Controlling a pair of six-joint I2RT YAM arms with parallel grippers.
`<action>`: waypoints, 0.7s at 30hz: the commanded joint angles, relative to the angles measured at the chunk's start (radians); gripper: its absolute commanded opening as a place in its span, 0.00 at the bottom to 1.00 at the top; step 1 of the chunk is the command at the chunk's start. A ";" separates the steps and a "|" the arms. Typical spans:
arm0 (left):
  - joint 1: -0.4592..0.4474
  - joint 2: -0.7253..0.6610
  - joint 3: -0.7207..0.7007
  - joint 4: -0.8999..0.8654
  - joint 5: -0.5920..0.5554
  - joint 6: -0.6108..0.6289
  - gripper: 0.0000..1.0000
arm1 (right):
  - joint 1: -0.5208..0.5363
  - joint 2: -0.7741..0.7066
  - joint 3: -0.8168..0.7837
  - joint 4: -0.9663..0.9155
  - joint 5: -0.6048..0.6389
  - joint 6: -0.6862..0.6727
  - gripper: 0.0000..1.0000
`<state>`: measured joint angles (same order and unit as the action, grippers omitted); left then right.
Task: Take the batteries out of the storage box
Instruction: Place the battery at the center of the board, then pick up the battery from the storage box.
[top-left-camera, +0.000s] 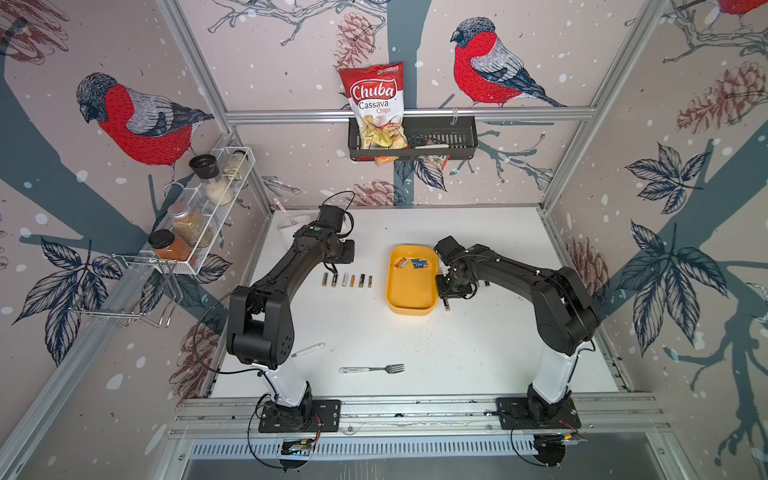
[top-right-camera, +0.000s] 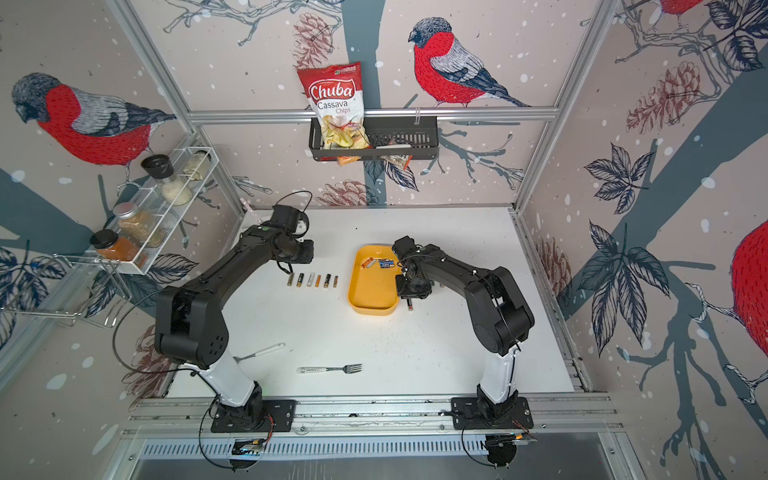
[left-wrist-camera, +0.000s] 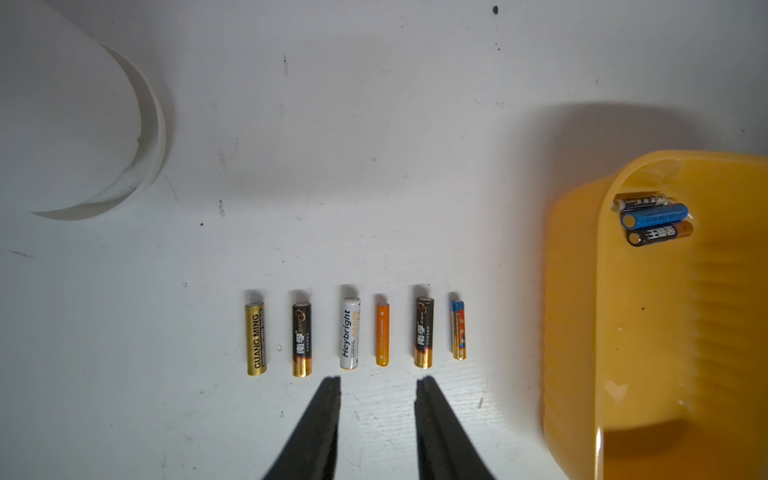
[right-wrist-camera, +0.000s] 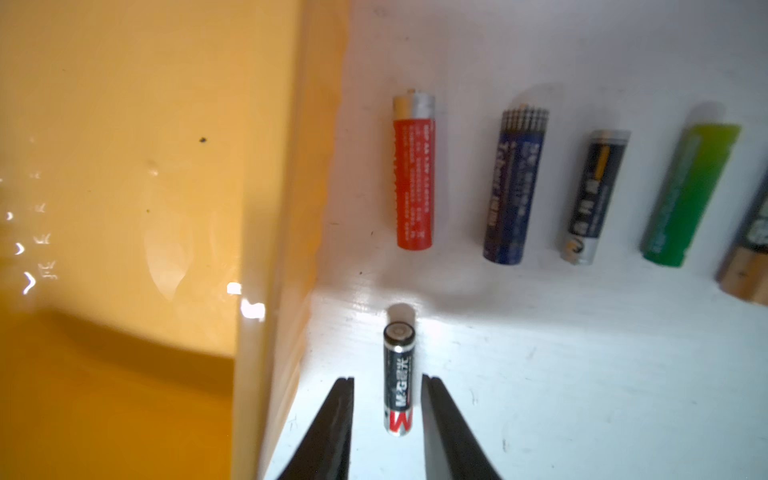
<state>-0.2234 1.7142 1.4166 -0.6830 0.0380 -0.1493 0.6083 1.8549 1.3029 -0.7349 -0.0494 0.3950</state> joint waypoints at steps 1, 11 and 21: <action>-0.021 -0.003 0.034 -0.035 -0.022 -0.009 0.35 | -0.004 -0.021 0.017 -0.035 0.025 0.004 0.34; -0.192 0.055 0.182 -0.067 -0.046 -0.066 0.36 | -0.049 -0.043 0.066 -0.059 0.033 -0.018 0.35; -0.372 0.222 0.331 -0.068 -0.038 -0.092 0.36 | -0.161 -0.032 0.111 -0.080 0.049 -0.076 0.35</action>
<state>-0.5701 1.9049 1.7206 -0.7307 -0.0017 -0.2317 0.4656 1.8194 1.4036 -0.7937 -0.0223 0.3515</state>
